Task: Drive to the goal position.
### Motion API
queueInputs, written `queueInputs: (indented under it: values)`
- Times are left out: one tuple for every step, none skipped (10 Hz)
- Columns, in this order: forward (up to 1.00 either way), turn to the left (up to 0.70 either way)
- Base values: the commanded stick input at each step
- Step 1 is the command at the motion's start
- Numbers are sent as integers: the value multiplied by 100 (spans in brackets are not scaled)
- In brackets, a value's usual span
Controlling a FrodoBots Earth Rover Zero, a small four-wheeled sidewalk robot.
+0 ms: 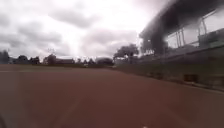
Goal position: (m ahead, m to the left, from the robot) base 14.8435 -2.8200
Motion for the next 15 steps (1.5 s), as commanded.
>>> queueInputs:
  values:
    - [70,0]
    - [70,0]
    - [70,0]
    - [70,0]
    - [70,0]
    - [70,0]
    - [70,0]
    - [70,0]
    - [70,0]
    - [70,0]
    - [70,0]
    - [70,0]
    - [70,-11]
    - [70,-30]
    - [70,-21]
